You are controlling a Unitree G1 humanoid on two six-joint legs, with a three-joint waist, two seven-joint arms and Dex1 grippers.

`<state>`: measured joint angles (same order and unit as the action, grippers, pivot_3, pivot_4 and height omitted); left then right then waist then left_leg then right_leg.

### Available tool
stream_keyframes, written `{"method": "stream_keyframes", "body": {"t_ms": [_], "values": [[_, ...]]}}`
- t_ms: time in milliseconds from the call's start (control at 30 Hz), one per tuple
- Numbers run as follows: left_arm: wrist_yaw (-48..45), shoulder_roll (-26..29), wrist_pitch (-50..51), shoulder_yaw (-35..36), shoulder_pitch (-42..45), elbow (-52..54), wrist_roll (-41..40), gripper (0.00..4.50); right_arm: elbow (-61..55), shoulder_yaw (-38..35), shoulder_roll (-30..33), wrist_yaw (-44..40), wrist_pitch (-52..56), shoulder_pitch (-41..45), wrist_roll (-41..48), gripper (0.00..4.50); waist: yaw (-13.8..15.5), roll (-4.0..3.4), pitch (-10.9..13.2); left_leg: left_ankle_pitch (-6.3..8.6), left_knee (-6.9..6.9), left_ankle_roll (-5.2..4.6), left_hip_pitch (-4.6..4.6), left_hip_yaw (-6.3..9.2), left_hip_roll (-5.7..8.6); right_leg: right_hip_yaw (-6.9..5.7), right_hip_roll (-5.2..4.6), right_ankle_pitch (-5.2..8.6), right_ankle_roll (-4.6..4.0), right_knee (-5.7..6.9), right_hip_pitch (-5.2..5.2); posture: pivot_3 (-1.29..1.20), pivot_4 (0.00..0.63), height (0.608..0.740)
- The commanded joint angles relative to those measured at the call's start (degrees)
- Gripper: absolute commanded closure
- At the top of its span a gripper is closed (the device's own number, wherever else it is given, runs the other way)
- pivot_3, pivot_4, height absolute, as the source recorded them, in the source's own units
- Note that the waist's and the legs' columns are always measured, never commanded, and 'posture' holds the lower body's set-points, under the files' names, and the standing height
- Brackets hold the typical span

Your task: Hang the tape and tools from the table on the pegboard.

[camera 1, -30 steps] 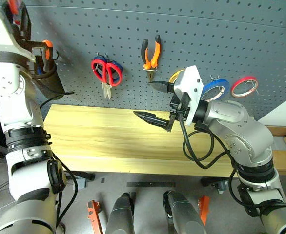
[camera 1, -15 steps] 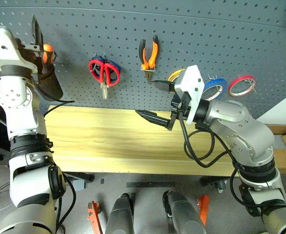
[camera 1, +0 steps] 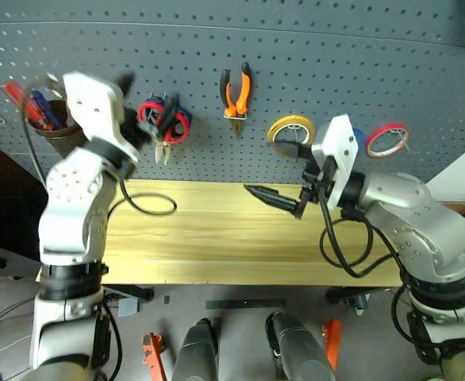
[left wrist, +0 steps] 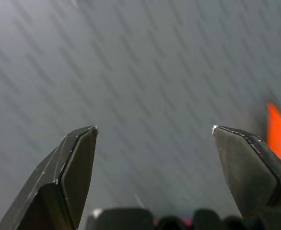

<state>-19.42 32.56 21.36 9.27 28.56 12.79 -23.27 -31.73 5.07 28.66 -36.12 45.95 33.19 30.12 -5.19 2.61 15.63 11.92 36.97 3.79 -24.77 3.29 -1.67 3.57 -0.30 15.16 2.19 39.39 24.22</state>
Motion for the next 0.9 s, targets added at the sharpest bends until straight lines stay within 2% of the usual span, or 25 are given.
{"method": "stream_keyframes", "body": {"t_ms": [33, 200, 367, 433, 533, 900], "values": [[1.4, -0.7, 7.6, 0.2, -6.2, 12.7, -3.8, 0.39, -3.1, -1.0, -1.6, 4.9, -1.9, -5.0, -2.1, 0.0, 0.2, 0.05, -0.3, -0.01, 0.02, 0.0, 0.01, 0.03, -0.01, 0.01, 0.03, 0.0, 0.0, 0.07, 0.01, -0.07, 0.166, 0.74], [2.5, -0.7, 12.8, -0.8, -14.7, 16.7, -2.1, 0.39, 0.6, -0.3, -4.4, 10.6, -9.1, -15.4, -9.2, 0.0, 0.7, -0.11, -2.3, -0.01, 0.02, 0.01, 0.1, 0.0, 0.09, 0.1, 0.02, 0.01, 0.01, 0.01, -0.12, -0.06, 0.147, 0.74], [1.6, -1.0, 8.3, 0.3, -18.8, 12.5, 1.3, 0.39, 7.1, -0.6, -7.3, 14.3, -18.4, -23.6, -15.1, 0.0, 0.7, -0.13, -3.4, -0.05, 0.04, -0.02, 0.43, -0.08, 0.06, 0.2, 0.15, 0.02, 0.01, 0.05, -0.37, -0.06, 0.116, 0.74], [1.6, -2.0, 6.5, 0.2, -21.9, 9.9, 2.6, 0.39, 11.3, -1.4, -8.4, 16.3, -22.9, -26.2, -17.9, 0.0, 0.5, -0.29, -4.3, -0.05, -0.04, -0.03, 0.99, -0.16, 0.03, 0.27, 0.19, 0.04, 0.0, -0.04, -0.87, -0.06, 0.105, 0.74], [2.3, -3.5, 3.0, 0.2, -24.5, 5.0, 5.0, 0.39, 16.7, -2.3, -9.7, 18.2, -27.3, -27.6, -20.1, 0.0, 0.3, -0.34, -5.0, -0.04, -0.16, -0.04, 1.35, -0.38, 0.0, 0.47, 0.23, 0.16, 0.26, -0.26, -1.15, -0.06, 0.087, 0.74], [6.8, -8.7, -12.8, 1.6, -26.0, -12.0, 13.9, 0.39, 36.9, -6.9, -15.4, 25.1, -40.6, -28.0, -24.3, 0.0, 0.4, -0.37, -8.4, -0.03, -0.18, -0.05, 1.38, -0.42, -0.02, 0.52, 0.27, 0.15, 0.28, -0.34, -1.22, -0.04, 0.044, 0.74]]}}
